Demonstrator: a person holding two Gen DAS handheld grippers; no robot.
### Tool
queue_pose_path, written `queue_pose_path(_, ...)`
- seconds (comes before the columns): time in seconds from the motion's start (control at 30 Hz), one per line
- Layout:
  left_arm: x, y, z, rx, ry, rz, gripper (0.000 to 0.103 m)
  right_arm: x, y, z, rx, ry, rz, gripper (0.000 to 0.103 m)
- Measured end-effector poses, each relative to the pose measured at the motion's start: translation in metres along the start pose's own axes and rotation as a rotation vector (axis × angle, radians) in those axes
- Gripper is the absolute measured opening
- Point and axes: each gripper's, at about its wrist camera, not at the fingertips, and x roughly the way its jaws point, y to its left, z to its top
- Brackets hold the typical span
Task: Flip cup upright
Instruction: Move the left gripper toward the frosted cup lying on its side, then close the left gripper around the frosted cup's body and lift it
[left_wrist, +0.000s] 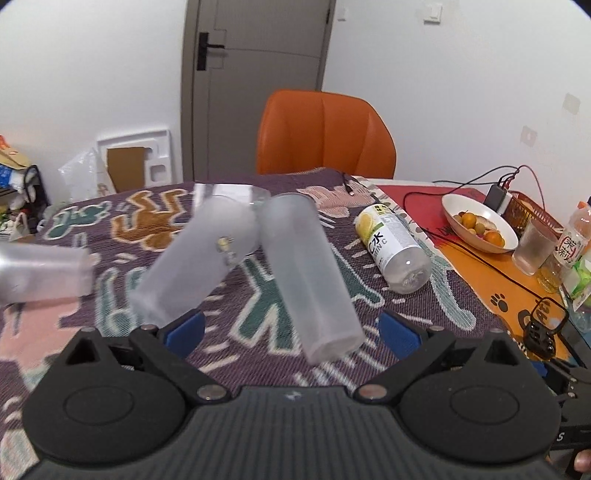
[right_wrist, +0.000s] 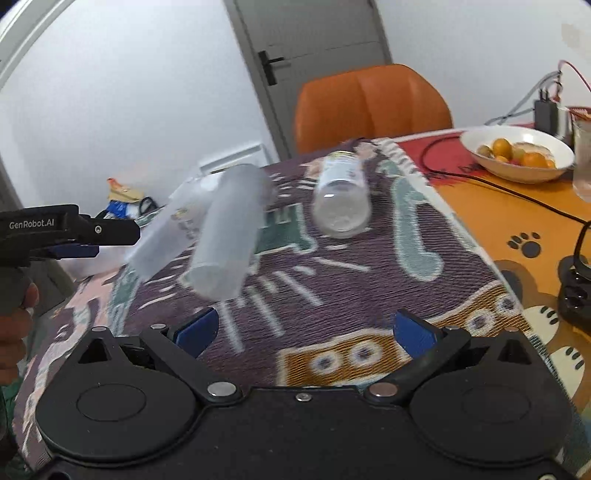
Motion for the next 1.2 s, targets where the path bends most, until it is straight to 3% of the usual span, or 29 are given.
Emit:
queue_pose_path(0.5,0.105,-0.014,0.033,-0.003,0.159,-0.025,0.094,0.039,-0.056,0.01,0.066,0.005,-0.032,0.103)
queue_pose_path(0.6,0.124,-0.012,0.031,-0.028,0.209,-0.026,0.084,0.043,-0.061,0.009,0.076,0.008,-0.032,0.103)
queue_pose_path(0.63,0.129,-0.012,0.03,-0.038,0.225,-0.031,0.074,0.044,-0.061,0.009,0.078,0.009,-0.032,0.103)
queue_pose_path(0.7,0.136,-0.009,0.027,-0.069,0.256,-0.042,0.066,0.046,-0.061,0.009,0.078,0.007,-0.031,0.103)
queue_pose_path(0.73,0.136,-0.008,0.026,-0.091,0.252,-0.048,0.062,0.045,-0.06,0.009,0.077,0.007,-0.033,0.103)
queue_pose_path(1.2,0.068,-0.012,0.01,-0.078,0.178,-0.075,0.061,0.024,-0.041,0.007,0.082,-0.015,0.005,0.103)
